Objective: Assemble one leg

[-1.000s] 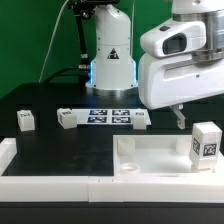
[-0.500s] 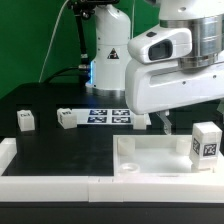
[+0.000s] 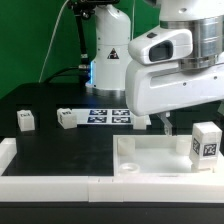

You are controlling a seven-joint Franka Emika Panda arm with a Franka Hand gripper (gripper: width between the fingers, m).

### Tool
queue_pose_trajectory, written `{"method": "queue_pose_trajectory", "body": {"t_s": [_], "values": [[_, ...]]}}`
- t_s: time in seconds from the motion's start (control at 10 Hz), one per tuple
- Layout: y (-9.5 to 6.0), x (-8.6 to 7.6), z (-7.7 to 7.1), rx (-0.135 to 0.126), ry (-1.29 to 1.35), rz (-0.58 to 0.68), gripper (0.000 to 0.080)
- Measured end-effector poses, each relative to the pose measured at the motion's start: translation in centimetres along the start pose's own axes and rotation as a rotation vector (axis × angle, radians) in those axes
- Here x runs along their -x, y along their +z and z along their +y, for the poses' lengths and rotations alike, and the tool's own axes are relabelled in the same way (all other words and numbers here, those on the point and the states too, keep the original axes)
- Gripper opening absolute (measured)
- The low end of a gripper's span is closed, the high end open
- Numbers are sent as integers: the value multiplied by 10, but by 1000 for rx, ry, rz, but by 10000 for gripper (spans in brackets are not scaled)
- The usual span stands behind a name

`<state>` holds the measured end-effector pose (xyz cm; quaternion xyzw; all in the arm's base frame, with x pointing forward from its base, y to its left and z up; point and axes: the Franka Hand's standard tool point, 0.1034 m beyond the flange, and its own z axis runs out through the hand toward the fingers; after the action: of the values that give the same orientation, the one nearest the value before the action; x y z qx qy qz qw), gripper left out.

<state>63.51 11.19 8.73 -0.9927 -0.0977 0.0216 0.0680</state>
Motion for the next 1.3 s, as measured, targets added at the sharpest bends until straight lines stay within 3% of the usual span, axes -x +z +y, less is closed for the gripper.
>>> {"method": "queue_pose_trajectory", "body": {"t_s": [0.2, 0.6, 0.8, 1.3], "values": [[0, -11, 1, -2, 1, 14, 649], [4, -11, -1, -2, -2, 15, 646], [4, -11, -1, -2, -2, 15, 303], [4, -11, -1, -8, 68, 19, 291]]}}
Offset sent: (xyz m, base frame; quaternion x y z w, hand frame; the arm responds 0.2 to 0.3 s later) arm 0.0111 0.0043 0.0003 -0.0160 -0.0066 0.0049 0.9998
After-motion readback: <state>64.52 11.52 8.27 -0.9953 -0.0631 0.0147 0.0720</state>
